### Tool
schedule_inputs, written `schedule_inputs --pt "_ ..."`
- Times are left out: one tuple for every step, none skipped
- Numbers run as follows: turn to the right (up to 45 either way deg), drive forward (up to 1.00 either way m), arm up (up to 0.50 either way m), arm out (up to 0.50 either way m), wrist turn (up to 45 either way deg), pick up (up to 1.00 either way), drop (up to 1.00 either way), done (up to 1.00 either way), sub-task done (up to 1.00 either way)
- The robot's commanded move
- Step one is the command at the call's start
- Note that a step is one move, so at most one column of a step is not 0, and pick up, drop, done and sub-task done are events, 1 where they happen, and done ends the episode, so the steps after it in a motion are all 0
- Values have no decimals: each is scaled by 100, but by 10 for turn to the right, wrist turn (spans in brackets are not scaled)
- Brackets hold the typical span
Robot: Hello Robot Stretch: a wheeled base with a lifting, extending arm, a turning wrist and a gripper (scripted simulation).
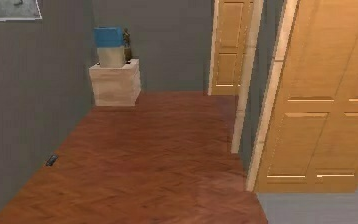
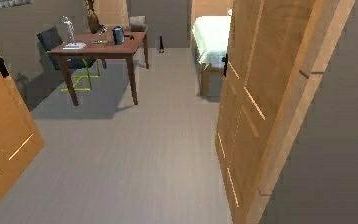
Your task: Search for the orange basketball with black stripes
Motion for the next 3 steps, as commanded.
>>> schedule_inputs --pt "0 100 0 0 0 0 0 0 0" --pt "0 100 0 0 0 0 0 0 0" --pt "60 0 0 0 0 0 0 0 0"
